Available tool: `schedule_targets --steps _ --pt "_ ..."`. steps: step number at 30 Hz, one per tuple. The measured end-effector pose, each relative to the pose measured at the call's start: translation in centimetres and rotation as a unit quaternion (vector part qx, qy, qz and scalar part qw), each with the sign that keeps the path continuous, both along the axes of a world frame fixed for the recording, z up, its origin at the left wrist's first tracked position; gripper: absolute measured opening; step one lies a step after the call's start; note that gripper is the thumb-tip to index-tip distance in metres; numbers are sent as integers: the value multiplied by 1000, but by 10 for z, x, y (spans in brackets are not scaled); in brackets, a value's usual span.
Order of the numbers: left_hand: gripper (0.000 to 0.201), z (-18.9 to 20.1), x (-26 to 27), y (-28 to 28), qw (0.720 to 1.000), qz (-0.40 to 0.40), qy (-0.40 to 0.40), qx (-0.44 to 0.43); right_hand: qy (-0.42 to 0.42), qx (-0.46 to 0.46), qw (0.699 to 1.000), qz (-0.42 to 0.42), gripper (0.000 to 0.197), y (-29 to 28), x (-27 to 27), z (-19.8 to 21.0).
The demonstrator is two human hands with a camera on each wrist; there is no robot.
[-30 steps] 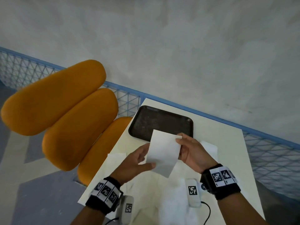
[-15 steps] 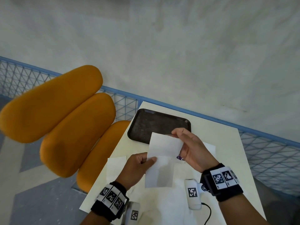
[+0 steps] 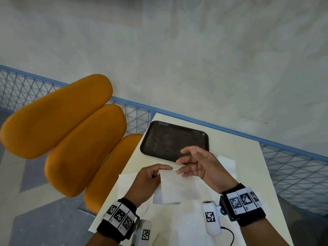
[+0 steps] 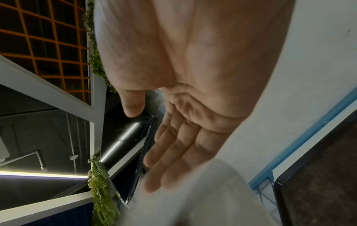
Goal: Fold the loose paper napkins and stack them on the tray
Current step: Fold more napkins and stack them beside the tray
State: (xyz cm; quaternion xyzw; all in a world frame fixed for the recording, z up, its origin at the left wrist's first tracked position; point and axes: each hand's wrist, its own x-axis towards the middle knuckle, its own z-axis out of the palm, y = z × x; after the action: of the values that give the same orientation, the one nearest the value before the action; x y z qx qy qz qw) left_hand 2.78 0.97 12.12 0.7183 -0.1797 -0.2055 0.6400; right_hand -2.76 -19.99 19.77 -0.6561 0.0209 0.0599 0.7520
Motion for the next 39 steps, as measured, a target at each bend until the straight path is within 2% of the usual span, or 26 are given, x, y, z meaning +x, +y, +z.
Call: schedule_targets --steps 3,6,8,13,16,21,25,27,29,34,39 --pt "23 4 0 2 1000 -8 -8 -5 -16 -9 997 -69 42 -1 0 -3" --pt "27 9 -1 4 999 -26 -32 -10 -30 -114 987 -111 18 -3 3 -5" --pt "29 12 -2 3 998 -36 -44 -9 -21 -187 978 -92 16 -2 3 -8" --pt "36 18 -2 -1 998 -51 -32 -20 -24 -295 955 2 13 -1 1 -18" --pt "41 16 -1 -2 999 -40 -26 -8 -34 -305 952 -1 7 -3 2 -23" --pt "34 18 -1 -5 998 -18 33 -50 -40 -305 951 -19 5 -14 6 -26" --pt "28 23 2 -21 998 16 -48 37 -37 -315 948 -28 5 -25 11 -27" --pt "22 22 5 -31 989 52 -98 99 -38 -328 943 -31 4 -30 13 -27" --pt "24 23 6 -40 980 69 -131 133 -36 -338 940 -25 5 -34 13 -28" --pt "22 30 1 -63 974 68 -148 159 -64 -358 931 -9 15 -45 11 -26" --pt "12 37 -4 -84 981 92 -126 119 -70 -342 937 5 13 -63 5 -20"
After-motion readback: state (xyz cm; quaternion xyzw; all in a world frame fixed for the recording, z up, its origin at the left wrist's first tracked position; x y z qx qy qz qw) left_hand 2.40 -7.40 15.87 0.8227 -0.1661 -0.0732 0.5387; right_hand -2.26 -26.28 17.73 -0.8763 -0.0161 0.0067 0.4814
